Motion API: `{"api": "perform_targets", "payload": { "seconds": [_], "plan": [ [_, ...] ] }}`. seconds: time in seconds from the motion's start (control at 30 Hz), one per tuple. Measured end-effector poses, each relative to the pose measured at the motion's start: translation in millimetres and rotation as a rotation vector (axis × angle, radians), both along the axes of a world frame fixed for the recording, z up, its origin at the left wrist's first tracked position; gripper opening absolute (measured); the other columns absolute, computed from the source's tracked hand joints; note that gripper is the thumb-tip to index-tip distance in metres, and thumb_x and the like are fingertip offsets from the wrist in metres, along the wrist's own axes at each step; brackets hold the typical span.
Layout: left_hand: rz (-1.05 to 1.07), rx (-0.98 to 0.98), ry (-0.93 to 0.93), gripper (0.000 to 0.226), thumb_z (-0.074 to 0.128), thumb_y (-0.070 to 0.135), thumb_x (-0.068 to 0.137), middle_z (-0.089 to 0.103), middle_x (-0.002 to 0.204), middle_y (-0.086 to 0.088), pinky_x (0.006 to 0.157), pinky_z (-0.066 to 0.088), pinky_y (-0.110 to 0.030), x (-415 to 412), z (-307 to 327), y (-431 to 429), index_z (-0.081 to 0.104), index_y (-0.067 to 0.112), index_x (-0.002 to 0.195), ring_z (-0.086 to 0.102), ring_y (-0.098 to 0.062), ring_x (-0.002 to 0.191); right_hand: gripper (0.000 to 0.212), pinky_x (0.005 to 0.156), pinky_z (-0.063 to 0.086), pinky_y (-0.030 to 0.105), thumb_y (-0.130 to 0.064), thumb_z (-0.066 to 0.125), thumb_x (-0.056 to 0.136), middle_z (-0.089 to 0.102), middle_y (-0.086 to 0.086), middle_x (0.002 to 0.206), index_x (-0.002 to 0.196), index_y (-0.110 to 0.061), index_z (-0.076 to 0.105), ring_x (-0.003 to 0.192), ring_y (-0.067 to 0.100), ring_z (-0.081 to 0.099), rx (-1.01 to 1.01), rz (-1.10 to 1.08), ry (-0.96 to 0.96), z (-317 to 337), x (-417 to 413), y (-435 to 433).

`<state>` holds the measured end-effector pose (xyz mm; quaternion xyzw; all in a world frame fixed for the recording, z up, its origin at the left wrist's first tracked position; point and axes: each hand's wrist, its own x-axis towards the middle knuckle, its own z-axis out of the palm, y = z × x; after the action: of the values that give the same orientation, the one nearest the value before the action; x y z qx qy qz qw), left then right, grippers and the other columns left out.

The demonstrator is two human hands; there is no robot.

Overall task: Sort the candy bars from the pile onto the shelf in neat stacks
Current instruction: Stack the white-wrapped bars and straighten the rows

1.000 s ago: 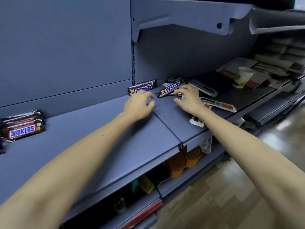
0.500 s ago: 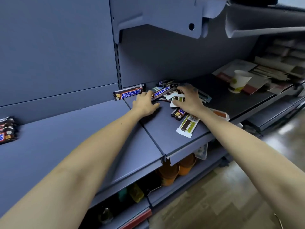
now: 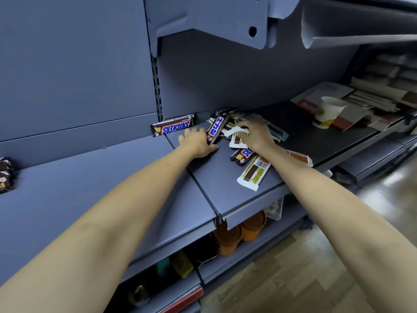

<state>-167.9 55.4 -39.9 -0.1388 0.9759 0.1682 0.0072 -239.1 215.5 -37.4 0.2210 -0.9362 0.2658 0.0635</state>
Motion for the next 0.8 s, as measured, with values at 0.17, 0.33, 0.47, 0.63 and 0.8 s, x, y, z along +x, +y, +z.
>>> {"api": "perform_targets", "payload": {
  "seconds": [0.17,0.33,0.47,0.63,0.8],
  "plan": [
    [0.015,-0.017,0.023,0.051,0.048,0.048,0.090,0.047,0.128,-0.014,0.099,0.032,-0.041,3,-2,2,0.051,0.010,0.124,0.035,-0.030,0.125,0.030,0.084,0.038,0.026,-0.017,0.056,0.092,0.053,0.018,0.124,0.119,-0.005,0.058,0.111,0.030,0.053,0.052,-0.024,0.067,2,0,-3],
    [0.105,0.064,0.072,0.039,0.042,0.041,0.093,0.058,0.118,-0.015,0.096,0.031,-0.040,14,-4,-8,0.058,0.008,0.109,0.037,-0.031,0.122,0.022,0.076,0.040,0.031,-0.012,0.050,0.094,0.060,0.016,0.116,0.108,0.000,0.062,0.109,0.030,0.056,0.136,-0.072,0.212,2,4,-5],
    [0.149,0.133,0.189,0.041,0.031,0.034,0.097,0.062,0.109,-0.019,0.092,0.035,-0.040,30,-6,-24,0.060,0.004,0.103,0.049,-0.034,0.111,0.019,0.079,0.043,0.039,-0.010,0.050,0.093,0.062,0.017,0.111,0.104,-0.001,0.062,0.113,0.034,0.051,0.210,-0.122,0.331,0,7,-11],
    [0.239,0.264,0.378,0.038,0.033,0.030,0.097,0.069,0.100,-0.017,0.080,0.042,-0.034,47,-1,-49,0.061,0.003,0.094,0.056,-0.033,0.102,0.030,0.073,0.044,0.043,-0.022,0.044,0.089,0.063,0.020,0.088,0.083,0.001,0.062,0.089,0.038,0.057,0.040,-0.033,0.496,7,26,-41],
    [0.298,0.408,0.557,0.031,0.032,0.027,0.099,0.069,0.082,-0.005,0.068,0.034,-0.026,78,6,-71,0.058,0.012,0.092,0.050,-0.022,0.081,0.027,0.077,0.037,0.038,-0.019,0.040,0.096,0.062,0.018,0.098,0.094,0.000,0.059,0.092,0.036,0.055,-0.174,0.126,0.415,35,62,-81]
  ]
}}
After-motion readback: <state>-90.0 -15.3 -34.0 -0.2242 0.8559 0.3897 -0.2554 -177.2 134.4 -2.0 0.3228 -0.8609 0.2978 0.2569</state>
